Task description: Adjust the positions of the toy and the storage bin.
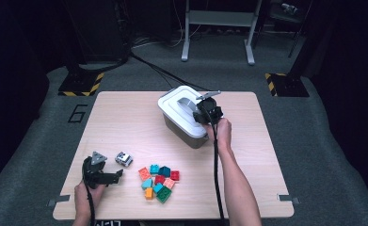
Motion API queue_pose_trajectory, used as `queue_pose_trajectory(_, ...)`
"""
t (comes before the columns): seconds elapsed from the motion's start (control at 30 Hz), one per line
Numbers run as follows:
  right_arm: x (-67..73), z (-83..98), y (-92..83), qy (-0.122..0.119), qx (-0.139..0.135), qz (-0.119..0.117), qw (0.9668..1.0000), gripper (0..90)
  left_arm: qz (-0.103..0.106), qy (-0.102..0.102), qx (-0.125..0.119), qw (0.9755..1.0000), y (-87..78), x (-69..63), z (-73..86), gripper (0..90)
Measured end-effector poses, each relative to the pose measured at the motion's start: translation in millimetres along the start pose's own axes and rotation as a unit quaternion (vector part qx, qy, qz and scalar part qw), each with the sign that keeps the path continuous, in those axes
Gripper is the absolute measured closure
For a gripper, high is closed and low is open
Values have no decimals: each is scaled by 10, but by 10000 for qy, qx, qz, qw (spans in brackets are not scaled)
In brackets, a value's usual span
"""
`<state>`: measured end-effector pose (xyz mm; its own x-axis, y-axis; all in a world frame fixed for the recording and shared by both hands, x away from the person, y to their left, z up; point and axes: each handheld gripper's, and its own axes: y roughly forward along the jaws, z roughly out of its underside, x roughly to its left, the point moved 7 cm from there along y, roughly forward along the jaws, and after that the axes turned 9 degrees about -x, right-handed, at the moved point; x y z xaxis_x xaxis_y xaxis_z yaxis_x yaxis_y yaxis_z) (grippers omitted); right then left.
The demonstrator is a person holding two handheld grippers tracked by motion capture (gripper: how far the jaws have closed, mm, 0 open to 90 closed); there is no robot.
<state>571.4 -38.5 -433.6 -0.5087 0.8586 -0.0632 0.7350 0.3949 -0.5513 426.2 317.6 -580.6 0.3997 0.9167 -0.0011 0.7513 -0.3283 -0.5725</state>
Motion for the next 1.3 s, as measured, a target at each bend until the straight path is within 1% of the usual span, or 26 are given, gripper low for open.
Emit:
queue_pose_trajectory(0.07,18,18,-32,-26,38,-20,10000,646,-1,3,1,10000,0,0,0,4)
queue_pose_trajectory(0.1,31,29,-50,26,82,-18,10000,647,-1,3,2,10000,-1,0,0,4)
queue_pose_trajectory(0.13,39,35,-62,24,74,-33,10000,648,-1,7,1,10000,0,1,0,4)
queue_pose_trajectory(0.2,76,52,-101,124,144,-26,9998,651,-2,5,2,10000,0,1,0,4)
queue_pose_trajectory(0.27,111,68,-132,94,139,-63,9998,654,-2,1,0,10000,0,0,0,4)
queue_pose_trajectory(0.3,131,81,-153,119,163,-71,9998,655,-1,3,2,10000,-1,1,0,4)
queue_pose_trajectory(0.5,217,156,-276,26,142,-279,9995,660,0,3,3,10000,0,1,0,4)
queue_pose_trajectory(0.53,232,173,-307,-26,149,-322,9994,661,-2,-1,-1,10000,1,1,0,4)
queue_pose_trajectory(0.6,268,204,-357,33,180,-400,9990,661,-1,0,-2,10000,1,1,-1,4)
queue_pose_trajectory(0.63,286,226,-398,-40,189,-466,9987,662,0,-1,-2,10000,1,1,-1,4)
queue_pose_trajectory(0.7,320,255,-446,-62,222,-522,9984,662,-1,-1,-3,10000,1,1,-1,4)
queue_pose_trajectory(0.77,359,278,-492,-28,255,-548,9982,663,0,4,-3,10000,1,2,-1,4)
queue_pose_trajectory(0.87,401,319,-561,-141,269,-630,9975,665,0,-2,-4,10000,2,1,-1,4)
queue_pose_trajectory(1.0,443,364,-635,-230,272,-729,9967,667,1,-4,-4,10000,2,0,-1,4)
queue_pose_trajectory(1.1,452,391,-673,-311,274,-849,9955,668,1,-1,0,10000,1,1,0,4)
queue_pose_trajectory(1.17,461,399,-691,-419,276,-941,9943,669,1,-1,-1,10000,1,1,-1,4)
queue_pose_trajectory(1.3,470,424,-730,-457,317,-1099,9924,669,1,-4,-4,10000,2,0,-1,4)
